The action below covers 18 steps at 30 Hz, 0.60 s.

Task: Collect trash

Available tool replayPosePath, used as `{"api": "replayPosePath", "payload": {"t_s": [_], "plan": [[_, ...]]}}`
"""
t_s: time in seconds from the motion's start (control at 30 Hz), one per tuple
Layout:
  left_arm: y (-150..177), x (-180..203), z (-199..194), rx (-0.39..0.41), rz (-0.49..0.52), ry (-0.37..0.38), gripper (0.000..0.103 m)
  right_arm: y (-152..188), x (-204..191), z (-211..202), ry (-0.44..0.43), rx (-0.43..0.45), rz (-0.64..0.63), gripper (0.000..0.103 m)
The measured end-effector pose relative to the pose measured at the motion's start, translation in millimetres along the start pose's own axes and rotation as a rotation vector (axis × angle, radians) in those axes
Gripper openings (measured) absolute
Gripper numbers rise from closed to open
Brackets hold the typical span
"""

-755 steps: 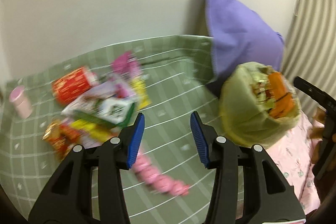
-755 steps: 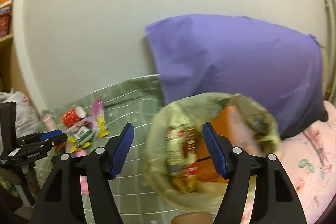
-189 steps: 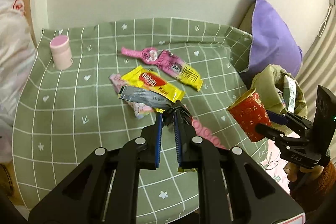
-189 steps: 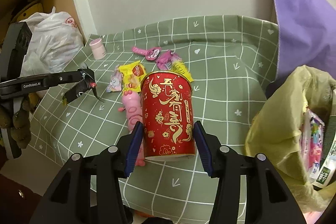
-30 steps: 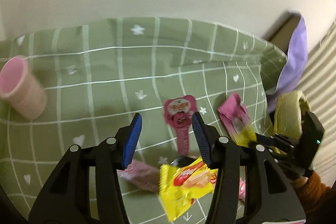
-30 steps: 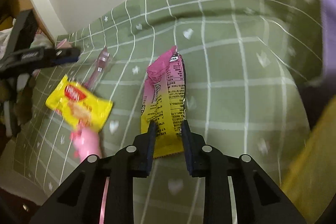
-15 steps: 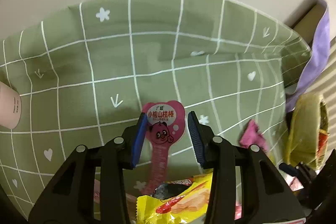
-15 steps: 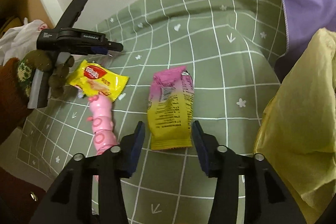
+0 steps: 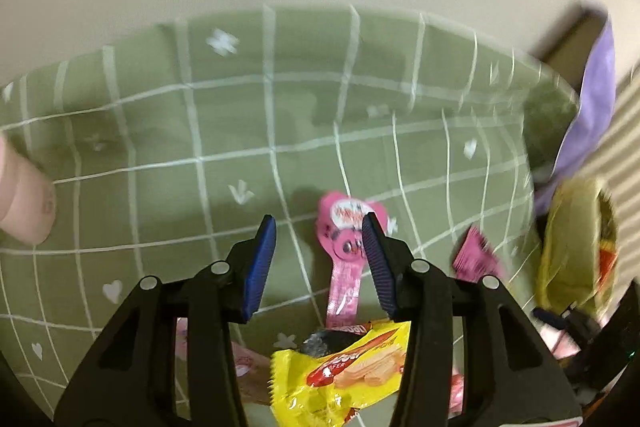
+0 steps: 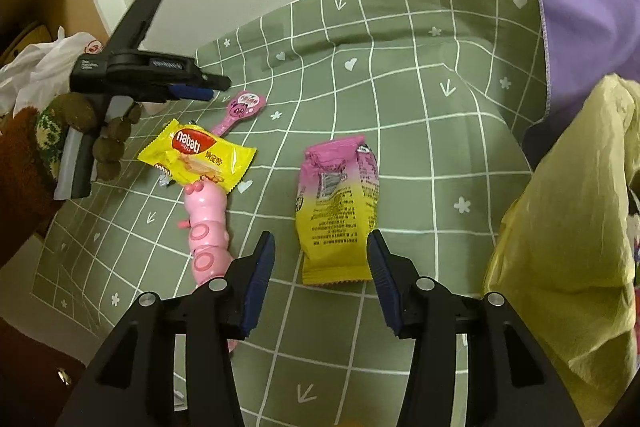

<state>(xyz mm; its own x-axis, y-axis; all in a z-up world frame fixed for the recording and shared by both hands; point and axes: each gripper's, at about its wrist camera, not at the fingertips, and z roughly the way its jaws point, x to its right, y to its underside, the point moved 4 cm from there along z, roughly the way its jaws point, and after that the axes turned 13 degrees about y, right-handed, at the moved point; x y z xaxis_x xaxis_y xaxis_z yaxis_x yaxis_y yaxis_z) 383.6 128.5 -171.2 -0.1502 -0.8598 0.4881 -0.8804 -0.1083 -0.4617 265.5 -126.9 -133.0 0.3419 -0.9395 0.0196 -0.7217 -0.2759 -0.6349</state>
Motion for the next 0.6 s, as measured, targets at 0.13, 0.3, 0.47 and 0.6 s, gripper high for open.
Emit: {"api": "replayPosePath", "payload": {"t_s": [0.13,0.3,0.47,0.6], "plan": [[-0.8,12.9,26.3,-0.091,0.114,-0.083,0.038,3.5,5.0,-5.7,0.0,-0.004,0.022,0.045],[-18.9,23.9,12.8,-0.034,0.098,-0.037,0.013,7.6,7.2,-11.1,0.004,-0.012,0.005,0.045],[-26.2,45.7,-46.0,0.12,0.114,-0.014,0.003,4.0,8.6,-9.4,0.003,-0.008,0.01,0.045],[-19.2,46.2,-99.3,0.221,0.094,0.003,0.003,-9.3,4.4,-6.4,-0.004,0.011,-0.005,0.045]]}}
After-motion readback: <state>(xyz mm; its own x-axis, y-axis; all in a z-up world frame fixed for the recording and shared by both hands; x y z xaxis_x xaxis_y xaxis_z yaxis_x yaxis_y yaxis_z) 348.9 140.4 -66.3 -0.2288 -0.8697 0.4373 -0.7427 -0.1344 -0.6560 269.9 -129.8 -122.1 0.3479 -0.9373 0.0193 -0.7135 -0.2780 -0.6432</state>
